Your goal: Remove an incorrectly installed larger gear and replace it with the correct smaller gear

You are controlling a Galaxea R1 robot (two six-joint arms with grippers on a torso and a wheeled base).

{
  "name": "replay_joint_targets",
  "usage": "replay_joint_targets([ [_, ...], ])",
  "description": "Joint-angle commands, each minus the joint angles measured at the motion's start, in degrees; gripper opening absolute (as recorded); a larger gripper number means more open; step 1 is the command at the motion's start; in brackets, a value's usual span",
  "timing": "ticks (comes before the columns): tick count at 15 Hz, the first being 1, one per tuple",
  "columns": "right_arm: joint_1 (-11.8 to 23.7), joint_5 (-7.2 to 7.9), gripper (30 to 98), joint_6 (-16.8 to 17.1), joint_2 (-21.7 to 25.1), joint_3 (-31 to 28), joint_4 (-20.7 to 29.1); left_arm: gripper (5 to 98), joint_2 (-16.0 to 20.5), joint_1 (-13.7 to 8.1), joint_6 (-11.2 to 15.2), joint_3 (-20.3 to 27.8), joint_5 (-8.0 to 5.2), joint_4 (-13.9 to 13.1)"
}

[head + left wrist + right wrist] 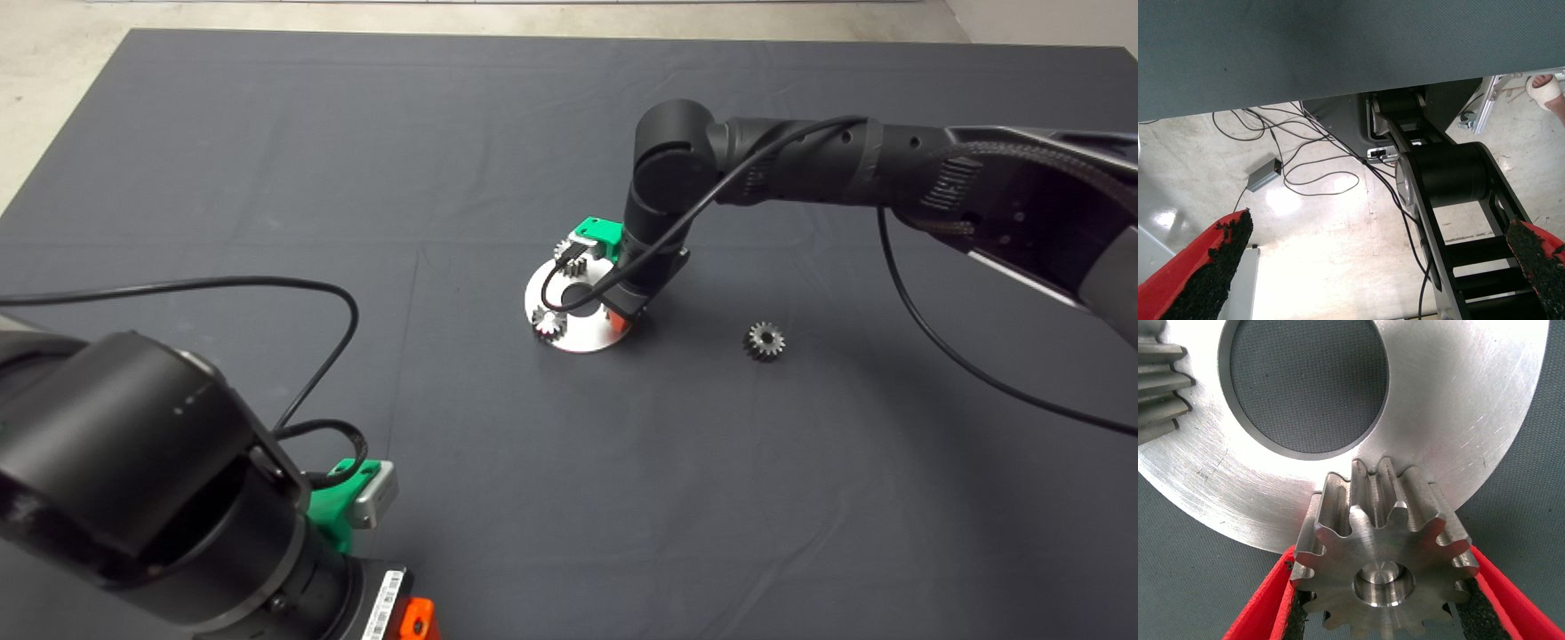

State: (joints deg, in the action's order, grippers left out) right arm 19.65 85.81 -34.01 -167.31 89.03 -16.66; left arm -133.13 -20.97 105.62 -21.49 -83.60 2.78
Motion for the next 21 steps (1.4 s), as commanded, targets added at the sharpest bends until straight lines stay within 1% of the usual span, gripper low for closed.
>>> replay_joint_targets([
  [1,1.53,-0.73,49.1,-0.27,-0.35,-1.61,-1.62,98.2,0.02,-0.66,0.29,0.77,0.02,-1.28],
  [5,1.62,-0.64,48.3,-0.76,-0.35,-3.17,-1.65,98.2,0.02,-0.66,0.29,0.77,0.02,-1.28],
  [13,1.97,-0.56,47.8,-0.88,-0.26,-3.09,-1.62,98.2,0.10,-0.66,0.29,0.77,0.02,-1.28],
  [18,3.03,-0.47,47.7,-0.97,-0.09,-3.17,-1.44,98.2,0.10,-0.66,0.29,0.77,0.02,-1.28],
  [21,4.45,-0.47,47.7,-1.18,-0.24,-3.17,-1.35,98.2,0.10,-0.66,0.29,0.77,0.02,-1.28],
])
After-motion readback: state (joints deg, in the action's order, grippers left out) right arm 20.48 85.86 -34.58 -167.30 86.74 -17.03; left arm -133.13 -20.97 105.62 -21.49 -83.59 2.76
